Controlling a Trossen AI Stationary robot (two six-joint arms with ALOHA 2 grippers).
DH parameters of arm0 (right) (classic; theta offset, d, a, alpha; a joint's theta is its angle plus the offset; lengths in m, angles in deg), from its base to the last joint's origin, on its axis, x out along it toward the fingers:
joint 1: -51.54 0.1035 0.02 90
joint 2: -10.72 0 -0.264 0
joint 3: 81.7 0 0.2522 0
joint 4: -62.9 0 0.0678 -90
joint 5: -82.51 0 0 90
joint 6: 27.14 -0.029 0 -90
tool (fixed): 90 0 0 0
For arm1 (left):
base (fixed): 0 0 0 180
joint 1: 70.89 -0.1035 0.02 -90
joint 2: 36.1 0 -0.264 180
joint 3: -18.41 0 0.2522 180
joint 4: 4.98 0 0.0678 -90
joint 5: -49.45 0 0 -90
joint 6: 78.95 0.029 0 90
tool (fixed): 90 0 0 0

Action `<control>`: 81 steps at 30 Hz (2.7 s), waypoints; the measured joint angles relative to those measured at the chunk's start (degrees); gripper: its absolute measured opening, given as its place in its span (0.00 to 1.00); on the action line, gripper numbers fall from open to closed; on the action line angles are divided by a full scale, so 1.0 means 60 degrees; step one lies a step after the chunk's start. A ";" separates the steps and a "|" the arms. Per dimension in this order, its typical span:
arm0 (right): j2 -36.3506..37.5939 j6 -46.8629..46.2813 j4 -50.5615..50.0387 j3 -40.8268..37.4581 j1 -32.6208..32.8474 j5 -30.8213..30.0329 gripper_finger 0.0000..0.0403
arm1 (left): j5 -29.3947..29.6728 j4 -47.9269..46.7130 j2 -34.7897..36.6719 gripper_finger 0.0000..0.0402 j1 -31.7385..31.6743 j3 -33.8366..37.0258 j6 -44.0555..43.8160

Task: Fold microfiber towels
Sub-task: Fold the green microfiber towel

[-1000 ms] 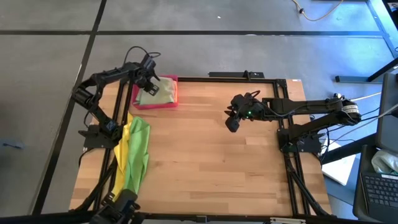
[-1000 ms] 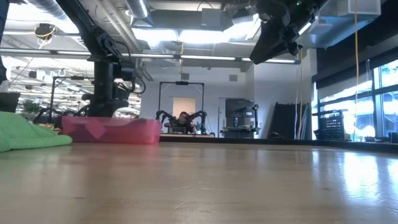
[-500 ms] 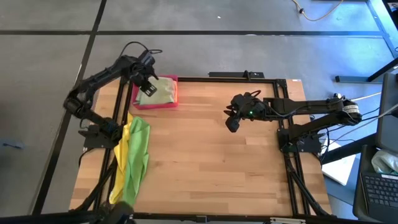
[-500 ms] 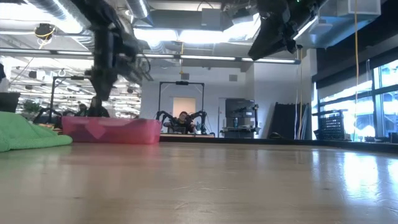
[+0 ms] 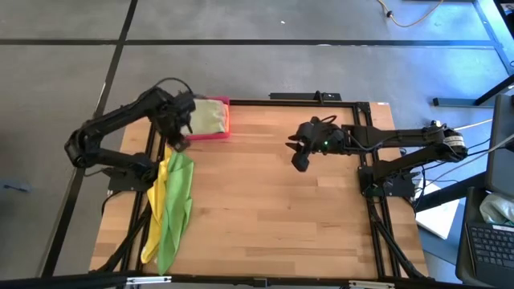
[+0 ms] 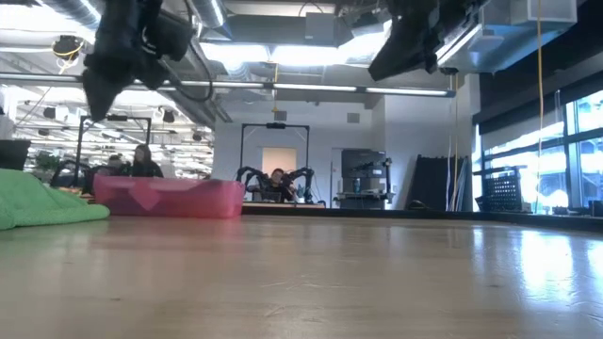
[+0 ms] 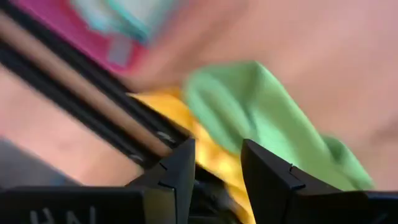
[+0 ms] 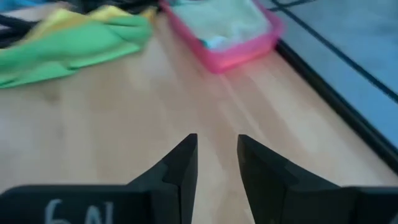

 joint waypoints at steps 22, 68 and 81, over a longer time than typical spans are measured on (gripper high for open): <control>-0.0557 0.0800 0.0726 0.0000 -0.0490 0.1688 0.29 | -0.0311 0.3417 -0.0832 0.30 0.2794 0.2966 -0.2191; -0.0845 0.0227 0.0492 0.0000 -0.1037 0.0786 0.29 | -0.1606 0.6447 -0.2650 0.06 0.4243 0.3846 -0.3787; -0.0826 0.1594 0.0351 0.0013 -0.1037 0.1025 0.29 | -0.1447 0.6574 -0.2606 0.00 0.5500 0.2345 -0.4952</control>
